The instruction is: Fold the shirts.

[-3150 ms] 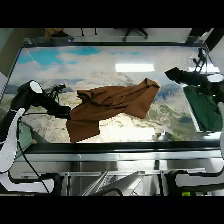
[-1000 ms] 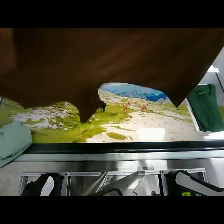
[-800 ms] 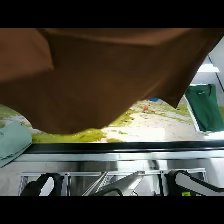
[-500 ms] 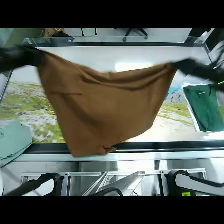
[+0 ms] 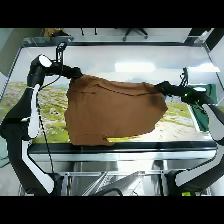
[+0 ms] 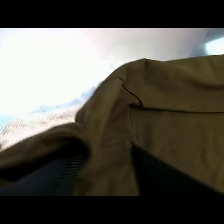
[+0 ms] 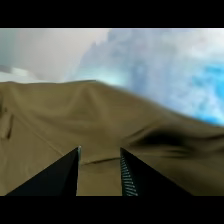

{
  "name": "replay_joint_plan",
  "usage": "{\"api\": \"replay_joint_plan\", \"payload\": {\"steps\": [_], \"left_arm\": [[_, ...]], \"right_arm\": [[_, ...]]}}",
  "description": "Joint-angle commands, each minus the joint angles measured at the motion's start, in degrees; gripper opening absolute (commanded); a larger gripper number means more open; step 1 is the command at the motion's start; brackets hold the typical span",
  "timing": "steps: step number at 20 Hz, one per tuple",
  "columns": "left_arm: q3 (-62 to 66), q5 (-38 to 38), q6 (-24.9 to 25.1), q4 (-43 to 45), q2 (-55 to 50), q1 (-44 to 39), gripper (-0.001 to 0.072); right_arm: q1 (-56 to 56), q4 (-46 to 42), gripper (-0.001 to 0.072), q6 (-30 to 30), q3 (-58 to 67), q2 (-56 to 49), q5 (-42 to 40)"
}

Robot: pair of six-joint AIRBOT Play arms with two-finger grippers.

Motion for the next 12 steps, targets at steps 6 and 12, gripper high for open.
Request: {"api": "replay_joint_plan", "payload": {"steps": [6, 12], "left_arm": [[-14.45, -19.21, -7.34, 0.13, 17.22, 11.26, 0.066], [-58.73, -11.98, -6.78, -0.04, 36.44, 18.62, 0.066]], "right_arm": [[-11.1, -11.76, 0.0298, 5.97, 4.98, 6.69, 15.65], [-15.3, -20.74, 0.0304, 9.57, 2.16, 9.27, 21.0]]}}
